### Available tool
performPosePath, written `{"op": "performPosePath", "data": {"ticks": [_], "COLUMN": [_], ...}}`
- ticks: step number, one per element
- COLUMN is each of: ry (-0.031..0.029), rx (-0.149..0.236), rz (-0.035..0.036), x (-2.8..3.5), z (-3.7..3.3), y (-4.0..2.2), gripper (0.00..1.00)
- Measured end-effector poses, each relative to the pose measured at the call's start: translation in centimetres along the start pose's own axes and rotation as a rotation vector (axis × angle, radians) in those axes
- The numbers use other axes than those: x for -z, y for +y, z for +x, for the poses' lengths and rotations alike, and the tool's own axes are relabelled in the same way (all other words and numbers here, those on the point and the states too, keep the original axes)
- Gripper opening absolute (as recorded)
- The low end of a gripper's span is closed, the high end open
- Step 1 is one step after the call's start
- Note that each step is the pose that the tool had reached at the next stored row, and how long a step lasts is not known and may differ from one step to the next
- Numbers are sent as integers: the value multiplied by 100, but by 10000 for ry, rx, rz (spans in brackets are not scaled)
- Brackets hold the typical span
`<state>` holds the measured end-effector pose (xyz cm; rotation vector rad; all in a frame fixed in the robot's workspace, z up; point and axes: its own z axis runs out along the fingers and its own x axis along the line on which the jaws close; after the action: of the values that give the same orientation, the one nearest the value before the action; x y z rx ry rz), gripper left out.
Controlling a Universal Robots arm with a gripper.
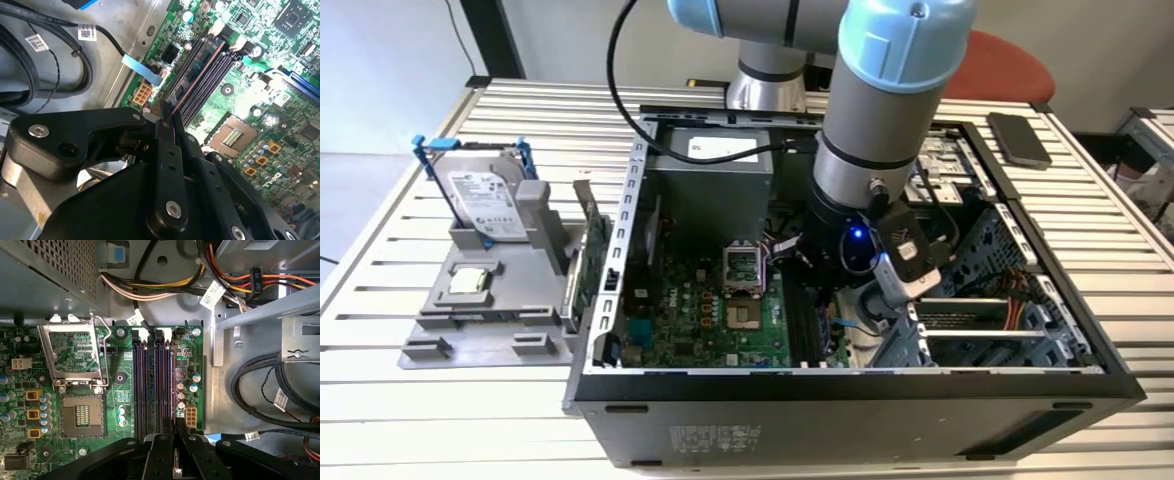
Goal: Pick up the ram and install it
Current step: 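Insert the ram into the slot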
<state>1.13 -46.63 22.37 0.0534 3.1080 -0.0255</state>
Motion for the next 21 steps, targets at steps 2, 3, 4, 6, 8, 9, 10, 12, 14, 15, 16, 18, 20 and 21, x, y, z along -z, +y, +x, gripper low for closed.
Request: {"op": "performPosePath", "data": {"ticks": [2, 3, 4, 6, 8, 9, 10, 12, 14, 15, 16, 18, 20, 21], "ry": [-3, -7, -14, -38, -53, -48, -37, -31, -28, -27, -23, -17, -11, -9], "rx": [5, 8, 11, 14, 11, 14, 15, 15, 16, 15, 15, 15, 14, 13], "rz": [-8, -27, -58, -162, -258, -257, -246, -239, -236, -236, -237, -236, -234, -233], "x": [0, 0, 0, 1, 1, 0, 0, 0, 0, -1, -3, -4, -6, -6], "z": [0, 0, 0, 0, 1, 0, 0, 4, 9, 11, 11, 14, 19, 23], "y": [0, 0, 0, 0, 0, 1, 1, -1, -2, -3, -5, -10, -14, -14], "gripper": [0, 0, 0, 0, 0, 0, 0, 0, 0, 0, 0, 0, 0, 0]}}
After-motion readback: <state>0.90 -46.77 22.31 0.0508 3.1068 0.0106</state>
